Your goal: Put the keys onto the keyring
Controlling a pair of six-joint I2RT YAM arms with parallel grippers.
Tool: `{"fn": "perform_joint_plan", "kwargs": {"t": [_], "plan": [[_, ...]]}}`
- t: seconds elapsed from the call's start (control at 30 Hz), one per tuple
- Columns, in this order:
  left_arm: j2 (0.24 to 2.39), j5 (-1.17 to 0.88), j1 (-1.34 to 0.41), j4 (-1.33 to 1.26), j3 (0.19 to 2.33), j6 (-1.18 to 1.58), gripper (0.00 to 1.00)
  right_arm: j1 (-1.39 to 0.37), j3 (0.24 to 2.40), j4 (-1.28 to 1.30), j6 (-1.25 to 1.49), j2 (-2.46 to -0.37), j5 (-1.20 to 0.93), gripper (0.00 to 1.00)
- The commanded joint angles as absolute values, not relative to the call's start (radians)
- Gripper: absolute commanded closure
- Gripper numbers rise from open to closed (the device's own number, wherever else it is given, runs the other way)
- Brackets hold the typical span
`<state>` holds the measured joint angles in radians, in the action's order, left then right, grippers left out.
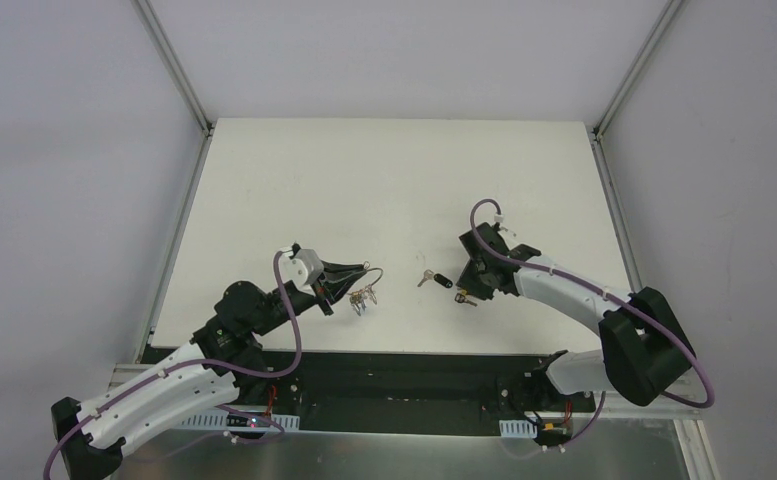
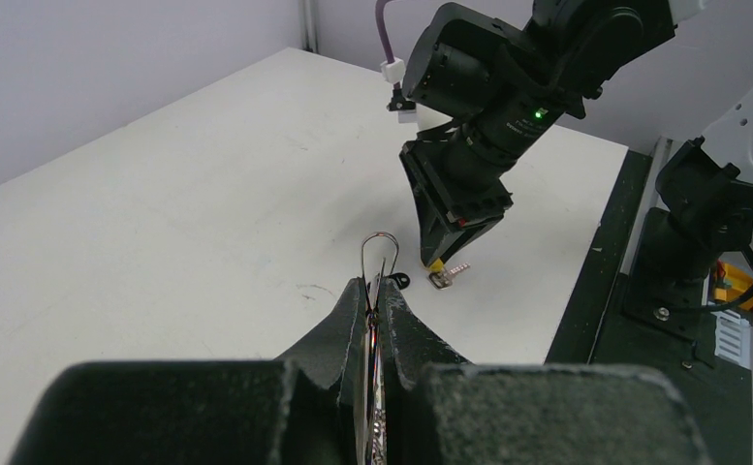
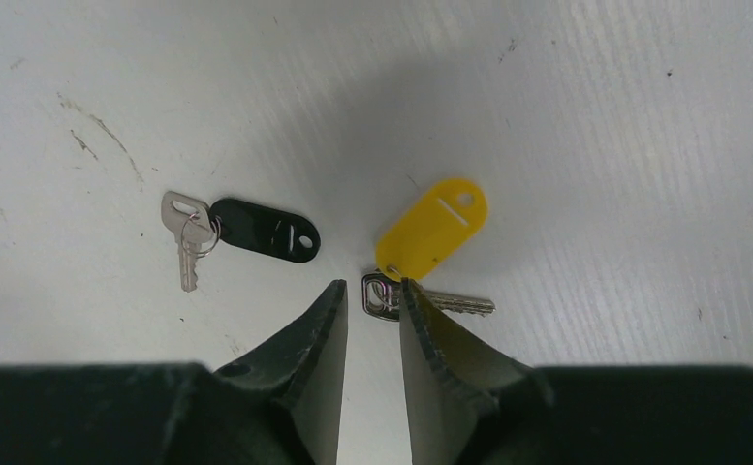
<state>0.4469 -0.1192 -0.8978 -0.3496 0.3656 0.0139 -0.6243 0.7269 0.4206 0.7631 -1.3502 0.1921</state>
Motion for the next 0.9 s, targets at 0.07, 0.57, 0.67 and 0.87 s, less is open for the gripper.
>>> {"fn": "perform_joint_plan", "kwargs": {"t": [0.07,0.57,0.67,0.87], "plan": [[0.450,-0.105,-0.903,-0.395,0.376,0.014,1.00,-0.614,0.740,0.429,0.769,-1.334,0.180,0.72],[0.452,-0.104,-0.903,-0.390,0.377,0.012,1.00,-0.614,0.719,0.477,0.765,-1.310,0.197,0.72],[0.453,-0.102,-0.904,-0.389,0.377,0.012,1.00,-0.614,0.711,0.476,0.765,-1.309,0.198,0.72],[0.454,-0.101,-0.903,-0.388,0.377,0.011,1.00,-0.613,0.703,0.461,0.769,-1.319,0.192,0.72]]}}
